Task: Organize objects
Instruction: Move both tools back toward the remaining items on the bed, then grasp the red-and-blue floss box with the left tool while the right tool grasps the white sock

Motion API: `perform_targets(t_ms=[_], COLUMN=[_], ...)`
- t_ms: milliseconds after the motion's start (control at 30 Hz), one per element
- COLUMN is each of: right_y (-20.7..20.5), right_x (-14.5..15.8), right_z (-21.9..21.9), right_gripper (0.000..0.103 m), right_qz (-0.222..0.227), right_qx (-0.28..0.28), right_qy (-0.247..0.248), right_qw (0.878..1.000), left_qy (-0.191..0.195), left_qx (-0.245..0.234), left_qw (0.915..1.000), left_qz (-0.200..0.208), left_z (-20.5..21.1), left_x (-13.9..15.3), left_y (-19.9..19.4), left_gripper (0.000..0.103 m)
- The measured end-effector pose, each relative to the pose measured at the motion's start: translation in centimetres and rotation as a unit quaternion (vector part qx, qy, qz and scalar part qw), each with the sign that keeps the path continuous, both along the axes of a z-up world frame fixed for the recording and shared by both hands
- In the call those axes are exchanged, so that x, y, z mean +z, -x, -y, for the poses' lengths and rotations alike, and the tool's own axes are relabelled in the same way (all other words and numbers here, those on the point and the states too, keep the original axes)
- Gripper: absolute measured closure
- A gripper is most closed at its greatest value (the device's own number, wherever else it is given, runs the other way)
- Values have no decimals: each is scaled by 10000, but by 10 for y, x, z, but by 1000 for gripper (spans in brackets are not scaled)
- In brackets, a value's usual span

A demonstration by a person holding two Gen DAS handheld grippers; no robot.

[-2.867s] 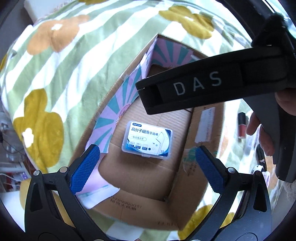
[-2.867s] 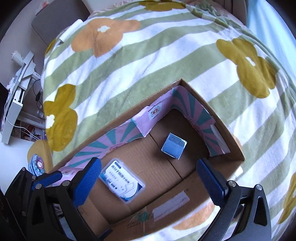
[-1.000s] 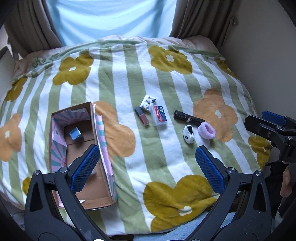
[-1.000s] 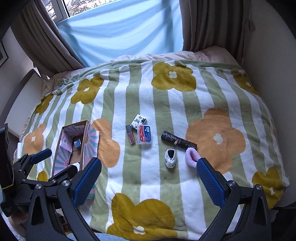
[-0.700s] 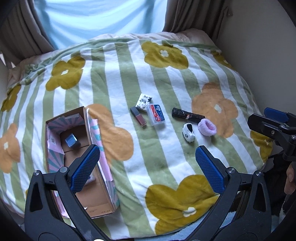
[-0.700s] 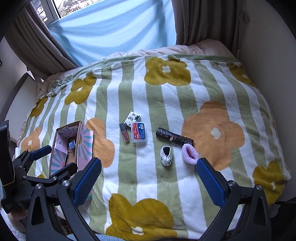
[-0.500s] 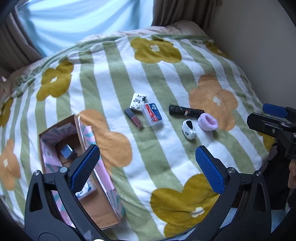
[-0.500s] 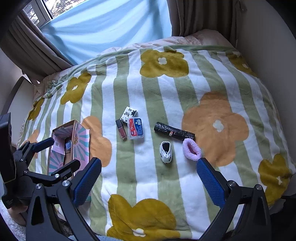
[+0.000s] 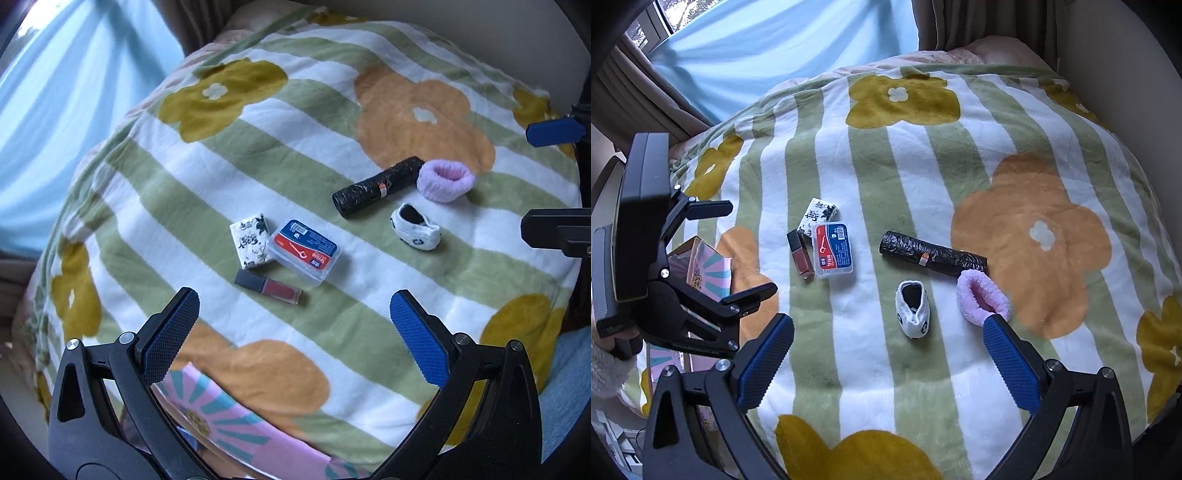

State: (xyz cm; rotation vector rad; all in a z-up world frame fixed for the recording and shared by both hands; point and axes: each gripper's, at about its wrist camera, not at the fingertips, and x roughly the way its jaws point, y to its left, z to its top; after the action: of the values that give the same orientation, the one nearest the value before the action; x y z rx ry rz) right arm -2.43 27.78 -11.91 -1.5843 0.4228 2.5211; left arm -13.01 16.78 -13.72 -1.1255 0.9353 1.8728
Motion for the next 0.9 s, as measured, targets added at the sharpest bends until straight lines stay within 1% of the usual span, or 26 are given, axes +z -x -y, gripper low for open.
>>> perform_targets(t_ms=[33, 100, 200, 333, 433, 500, 667, 733, 800, 867, 900], right_y=[1, 5, 11, 19, 24, 27, 34, 37, 41, 45, 47], right_x=[-7, -22, -48, -76, -92, -100, -116, -126, -136, -144, -149], right_z=[0, 0, 1, 4, 4, 3, -1, -5, -7, -8, -8], right_gripper=[2, 6, 9, 15, 21, 22, 25, 27, 32, 43, 47], right_qz=[5, 56, 220, 400, 535, 598, 666, 699, 770, 831, 882], right_qx=[-17, -20, -12, 42, 76, 48, 48, 50, 84, 179, 242], right_qy=[-30, -84, -114, -130, -122, -105, -252, -198, -167, -102, -89], right_qw=[10000, 9999, 9997, 9991, 9985, 9981, 9975, 9973, 9969, 9963, 9958], left_qy=[69, 233, 529, 761, 888, 909, 992, 1023, 1067, 1127, 1165], left_qx=[-167, -480, -923, -1306, -1424, -1435, -1450, -1507, -1560, -1620, -1651], left_qw=[9998, 9986, 9943, 9885, 9857, 9853, 9836, 9820, 9803, 9781, 9767], left_qz=[-6, -25, -71, 34, 136, 198, 398, 491, 572, 657, 719], left_z=[-5, -14, -31, -47, -59, -65, -76, -79, -81, -82, -83], left_x=[-8, -26, -53, -85, -106, -115, -132, -137, -141, -146, -148], left_y=[5, 13, 21, 28, 35, 40, 53, 55, 57, 57, 57], left_gripper=[0, 0, 0, 0, 0, 0, 0, 2, 6, 13, 15])
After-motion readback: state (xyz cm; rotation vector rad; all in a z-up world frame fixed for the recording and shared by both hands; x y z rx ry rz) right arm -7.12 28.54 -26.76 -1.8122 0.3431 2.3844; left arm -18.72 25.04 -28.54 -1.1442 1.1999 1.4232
